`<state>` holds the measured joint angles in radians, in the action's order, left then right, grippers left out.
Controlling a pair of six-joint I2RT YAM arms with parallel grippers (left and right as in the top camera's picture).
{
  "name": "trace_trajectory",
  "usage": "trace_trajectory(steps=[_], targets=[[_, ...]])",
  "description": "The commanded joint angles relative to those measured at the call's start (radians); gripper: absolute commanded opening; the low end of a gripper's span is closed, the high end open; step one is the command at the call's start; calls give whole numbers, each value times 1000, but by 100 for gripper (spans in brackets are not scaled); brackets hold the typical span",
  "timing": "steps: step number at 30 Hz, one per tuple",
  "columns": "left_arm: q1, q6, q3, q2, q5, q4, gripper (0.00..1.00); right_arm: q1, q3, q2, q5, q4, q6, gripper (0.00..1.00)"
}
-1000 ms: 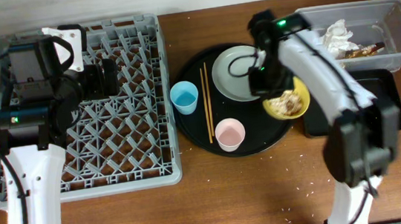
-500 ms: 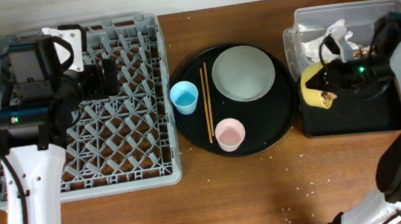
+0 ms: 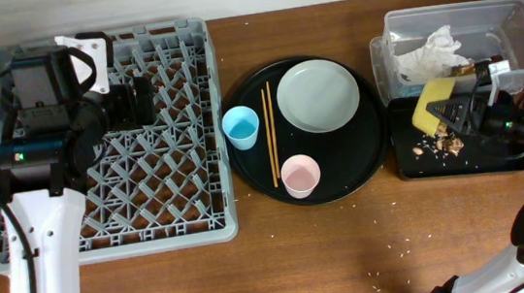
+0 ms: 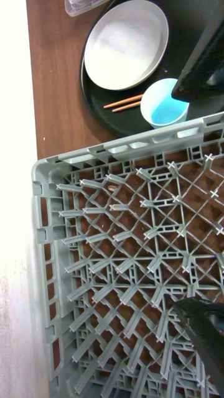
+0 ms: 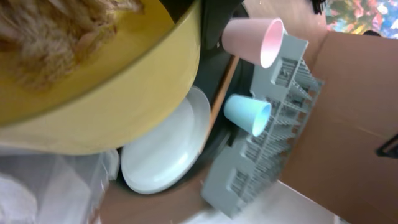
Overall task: Sort waste into correct bins and load items into the dishwasher rack
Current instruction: 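Tip the yellow bowl over the black tray to dump food scraps, then set the yellow bowl back on the black round tray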
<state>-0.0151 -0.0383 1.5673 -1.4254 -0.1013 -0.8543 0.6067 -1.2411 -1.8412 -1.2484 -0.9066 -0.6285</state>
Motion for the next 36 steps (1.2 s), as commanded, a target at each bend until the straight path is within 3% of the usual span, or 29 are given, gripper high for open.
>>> trace_trajectory(steps=[1, 7, 16, 25, 27, 31, 36], targets=[[5, -16, 21, -3, -8, 0, 100, 4, 8, -21, -131, 29, -11, 4], [5, -16, 21, -3, -8, 0, 100, 64, 11, -86, -304, 28, -10, 4], [5, -16, 21, -3, -8, 0, 100, 225, 14, -86, -304, -206, 1, 4], [5, -16, 21, -3, -8, 0, 100, 222, 14, -86, -304, -296, 15, 4], [5, -16, 21, -3, -8, 0, 100, 179, 14, -85, -304, -314, 5, 4], [5, -16, 21, -3, -8, 0, 100, -64, 5, -77, -280, -343, -48, 4], [5, -16, 21, -3, -8, 0, 100, -396, -152, -76, -54, -340, 30, 4]])
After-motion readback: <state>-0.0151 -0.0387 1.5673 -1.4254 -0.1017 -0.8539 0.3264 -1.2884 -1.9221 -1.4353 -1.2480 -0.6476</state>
